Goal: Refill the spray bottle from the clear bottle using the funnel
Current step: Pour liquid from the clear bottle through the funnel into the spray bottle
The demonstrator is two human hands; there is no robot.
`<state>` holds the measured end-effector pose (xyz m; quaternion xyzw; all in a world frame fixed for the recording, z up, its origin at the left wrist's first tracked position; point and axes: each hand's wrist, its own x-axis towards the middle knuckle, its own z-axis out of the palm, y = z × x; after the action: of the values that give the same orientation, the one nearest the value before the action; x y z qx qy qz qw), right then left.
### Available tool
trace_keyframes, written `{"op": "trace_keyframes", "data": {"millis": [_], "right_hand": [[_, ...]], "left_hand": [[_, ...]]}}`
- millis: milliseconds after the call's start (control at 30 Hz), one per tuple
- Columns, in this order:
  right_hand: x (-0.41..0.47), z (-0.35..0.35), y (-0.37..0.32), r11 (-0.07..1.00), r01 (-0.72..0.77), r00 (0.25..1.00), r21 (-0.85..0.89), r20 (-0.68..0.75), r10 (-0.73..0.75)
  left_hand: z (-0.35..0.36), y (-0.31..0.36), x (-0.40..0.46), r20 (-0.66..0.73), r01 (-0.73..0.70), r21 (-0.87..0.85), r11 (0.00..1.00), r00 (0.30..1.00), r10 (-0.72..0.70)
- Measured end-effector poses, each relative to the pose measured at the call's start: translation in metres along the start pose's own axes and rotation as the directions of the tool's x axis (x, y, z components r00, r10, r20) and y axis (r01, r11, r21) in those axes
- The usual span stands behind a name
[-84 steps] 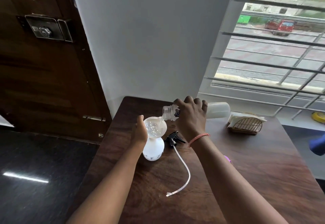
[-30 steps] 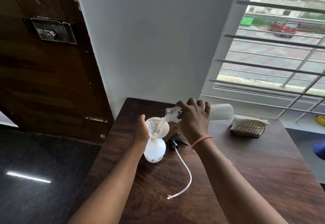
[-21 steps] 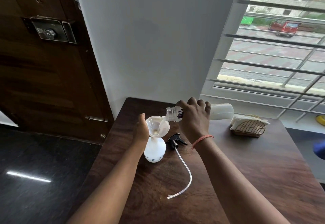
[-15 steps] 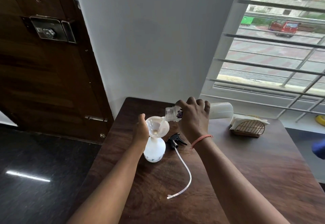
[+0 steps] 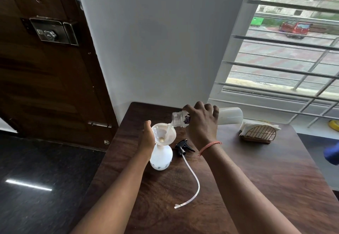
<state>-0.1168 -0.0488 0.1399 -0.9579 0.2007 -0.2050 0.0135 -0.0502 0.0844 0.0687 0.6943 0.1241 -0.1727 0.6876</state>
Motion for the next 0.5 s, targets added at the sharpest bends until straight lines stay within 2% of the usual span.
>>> {"op": "trace_keyframes", "data": {"millis": [233, 500], "right_hand": [[0.0014, -0.0009, -0.0001, 1.000, 0.006, 1.000, -0.012, -0.003, -0.007], [0.0003, -0.0016, -0.0007, 1.000, 0.018, 1.000, -0.017, -0.005, -0.018]], "left_hand": [[0.0010, 0.0009, 0.0008, -0.018, -0.030, 0.010, 0.999, 0.999, 0.031], [0.0006, -0.0018, 0.0021, -0.002, 0.005, 0.024, 1.000, 1.000, -0.005]]}}
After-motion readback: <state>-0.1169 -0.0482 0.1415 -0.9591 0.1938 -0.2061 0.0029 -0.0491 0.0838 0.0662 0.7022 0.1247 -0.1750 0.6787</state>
